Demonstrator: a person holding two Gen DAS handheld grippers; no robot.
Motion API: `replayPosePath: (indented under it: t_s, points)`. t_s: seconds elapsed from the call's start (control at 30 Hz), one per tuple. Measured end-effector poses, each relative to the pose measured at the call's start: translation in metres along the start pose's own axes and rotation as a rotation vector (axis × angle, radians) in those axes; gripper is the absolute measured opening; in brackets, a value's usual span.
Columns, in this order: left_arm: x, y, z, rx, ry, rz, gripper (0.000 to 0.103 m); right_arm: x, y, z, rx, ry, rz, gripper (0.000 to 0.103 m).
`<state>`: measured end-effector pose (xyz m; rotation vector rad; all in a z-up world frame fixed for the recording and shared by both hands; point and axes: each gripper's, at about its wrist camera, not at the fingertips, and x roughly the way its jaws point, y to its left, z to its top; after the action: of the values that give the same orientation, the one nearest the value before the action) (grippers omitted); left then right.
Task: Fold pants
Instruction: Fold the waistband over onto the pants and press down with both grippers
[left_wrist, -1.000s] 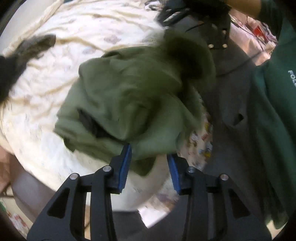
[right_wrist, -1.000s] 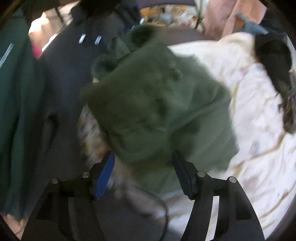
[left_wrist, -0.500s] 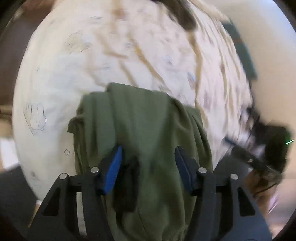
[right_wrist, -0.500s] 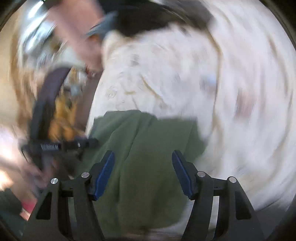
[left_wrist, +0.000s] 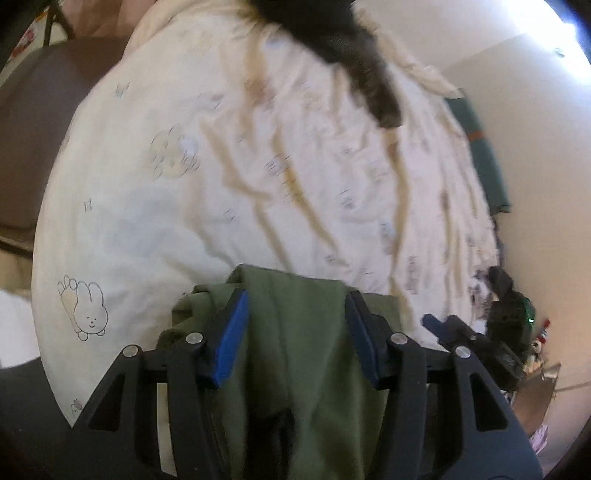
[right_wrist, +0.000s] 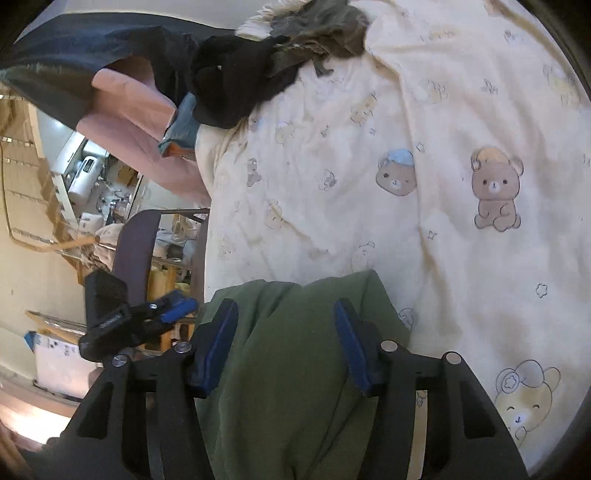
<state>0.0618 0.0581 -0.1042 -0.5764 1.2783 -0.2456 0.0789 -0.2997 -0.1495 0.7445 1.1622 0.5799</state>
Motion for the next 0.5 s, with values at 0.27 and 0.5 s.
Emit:
replayPosePath:
  t_s: [0.27, 0.5]
  points:
    - [0.024, -0.004, -0.001, 0.069, 0.043, 0.046, 0.039, 0.018, -0.018, 0.008, 0.041, 0.070, -0.030, 0.055]
    - [0.044, 0.010, 0.010, 0.013, 0.101, -0.010, 0.005, 0.047, -0.032, 0.008, 0.066, 0.171, -0.076, 0.016]
